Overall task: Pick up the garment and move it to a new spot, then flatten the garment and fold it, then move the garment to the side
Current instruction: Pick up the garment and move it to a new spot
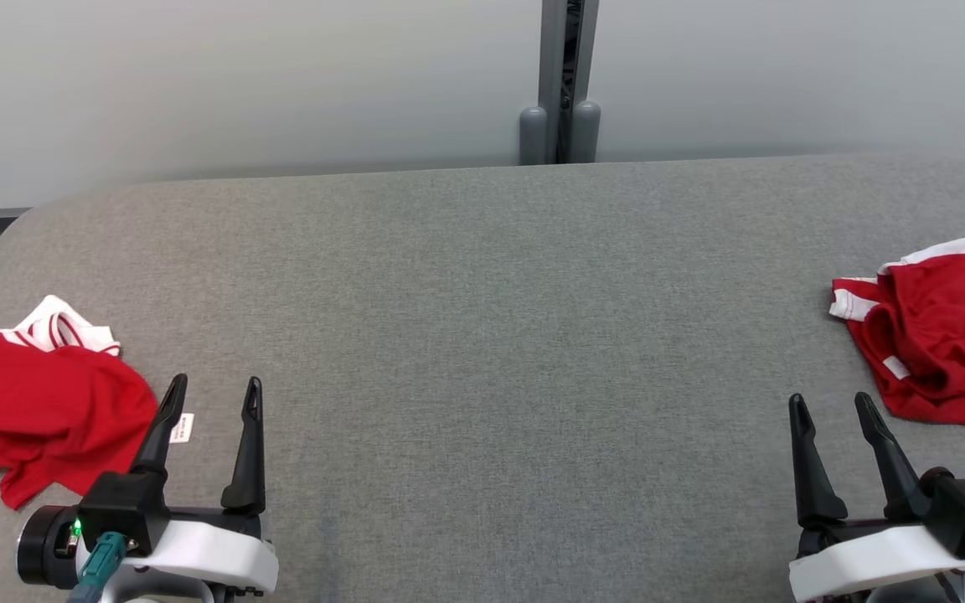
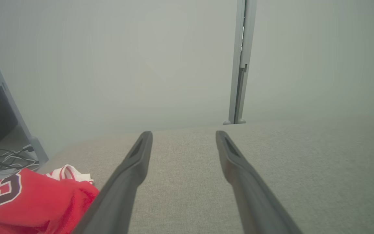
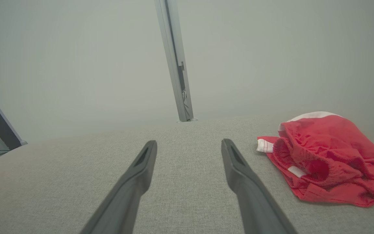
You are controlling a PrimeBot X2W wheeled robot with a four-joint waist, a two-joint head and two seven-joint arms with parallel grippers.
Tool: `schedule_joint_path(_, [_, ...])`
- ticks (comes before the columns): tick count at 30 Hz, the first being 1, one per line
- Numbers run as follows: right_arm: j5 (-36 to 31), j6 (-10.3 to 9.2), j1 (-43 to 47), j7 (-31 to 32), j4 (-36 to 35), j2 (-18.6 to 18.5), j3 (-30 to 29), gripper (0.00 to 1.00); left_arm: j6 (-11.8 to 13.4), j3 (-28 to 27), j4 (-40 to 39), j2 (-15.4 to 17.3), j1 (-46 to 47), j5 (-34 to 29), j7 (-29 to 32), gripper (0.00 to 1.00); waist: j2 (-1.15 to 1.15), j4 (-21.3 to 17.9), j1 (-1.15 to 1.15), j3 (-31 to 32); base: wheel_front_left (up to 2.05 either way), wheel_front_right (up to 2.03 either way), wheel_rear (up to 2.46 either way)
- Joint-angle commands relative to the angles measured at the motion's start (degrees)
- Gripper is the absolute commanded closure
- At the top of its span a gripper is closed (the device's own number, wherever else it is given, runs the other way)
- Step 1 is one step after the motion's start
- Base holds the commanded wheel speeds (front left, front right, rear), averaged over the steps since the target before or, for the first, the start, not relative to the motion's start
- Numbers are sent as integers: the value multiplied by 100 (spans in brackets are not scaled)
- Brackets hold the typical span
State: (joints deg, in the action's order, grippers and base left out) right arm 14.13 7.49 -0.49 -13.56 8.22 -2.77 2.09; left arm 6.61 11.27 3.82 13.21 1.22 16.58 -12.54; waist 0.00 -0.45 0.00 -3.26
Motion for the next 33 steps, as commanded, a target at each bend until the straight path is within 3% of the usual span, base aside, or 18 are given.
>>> schedule_joint_path(1, [4, 1, 102, 9, -31, -21, -47, 0, 21, -2, 17, 3, 88, 11, 7, 0, 0, 126, 0, -6, 0, 0, 0])
schedule_joint_path(11, [-49, 1, 161, 95, -173, -22, 52, 0, 111, -41, 139, -55, 52, 126, 18, 0, 0, 1089, 0, 29, 0, 0, 0])
schedule_joint_path(21, [-82, 1, 180, 257, -359, -23, 123, 0, 119, -109, 274, -102, -10, 283, -60, 0, 0, 2298, 0, 30, 0, 0, 0])
schedule_joint_path(26, [-99, 1, 173, 320, -389, -24, 173, 0, 118, -137, 311, -129, -54, 349, -113, 0, 0, 2608, 0, 13, 0, 0, 0])
schedule_joint_path(33, [-180, 1, 72, 412, -423, -25, 266, 0, 113, -140, 326, -152, 26, 374, -154, 0, 0, 2708, 0, -49, 0, 0, 0])
